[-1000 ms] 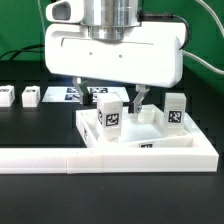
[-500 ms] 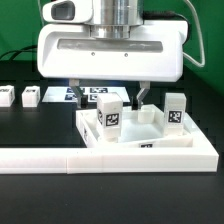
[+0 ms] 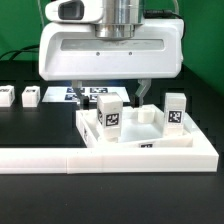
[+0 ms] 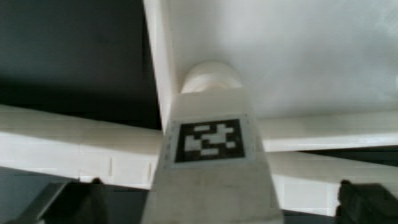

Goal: Assemble square table

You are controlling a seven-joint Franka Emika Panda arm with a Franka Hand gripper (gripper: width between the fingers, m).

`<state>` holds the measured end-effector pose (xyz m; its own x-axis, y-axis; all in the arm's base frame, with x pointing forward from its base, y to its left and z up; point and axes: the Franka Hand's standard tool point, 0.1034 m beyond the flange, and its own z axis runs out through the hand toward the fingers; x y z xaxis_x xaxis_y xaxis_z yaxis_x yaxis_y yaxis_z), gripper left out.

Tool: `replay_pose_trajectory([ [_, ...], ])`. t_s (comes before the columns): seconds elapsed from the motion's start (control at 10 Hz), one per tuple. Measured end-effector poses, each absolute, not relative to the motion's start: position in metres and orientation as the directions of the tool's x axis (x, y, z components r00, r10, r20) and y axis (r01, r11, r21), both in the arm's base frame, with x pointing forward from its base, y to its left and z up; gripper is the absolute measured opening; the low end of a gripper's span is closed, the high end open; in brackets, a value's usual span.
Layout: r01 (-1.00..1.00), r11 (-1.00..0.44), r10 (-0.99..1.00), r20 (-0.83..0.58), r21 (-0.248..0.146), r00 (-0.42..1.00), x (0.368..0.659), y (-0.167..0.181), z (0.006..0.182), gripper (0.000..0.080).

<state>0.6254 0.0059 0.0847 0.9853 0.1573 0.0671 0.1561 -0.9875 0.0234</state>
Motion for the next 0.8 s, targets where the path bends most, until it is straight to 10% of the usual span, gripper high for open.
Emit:
replay_pose_trajectory([
  [0.2,0.153,-0.988,0.155,0.067,0.024,0.986,0.6251,0.0048,0.0845,0.0622],
  [0.4,0.153,-0.988,0.154,0.066,0.024,0.986,0.625,0.0048,0.0844,0.0286],
  [0.8,0.105,-0.994,0.107,0.094,0.027,0.99,0.6246,-0.0006,0.0838,0.0289],
])
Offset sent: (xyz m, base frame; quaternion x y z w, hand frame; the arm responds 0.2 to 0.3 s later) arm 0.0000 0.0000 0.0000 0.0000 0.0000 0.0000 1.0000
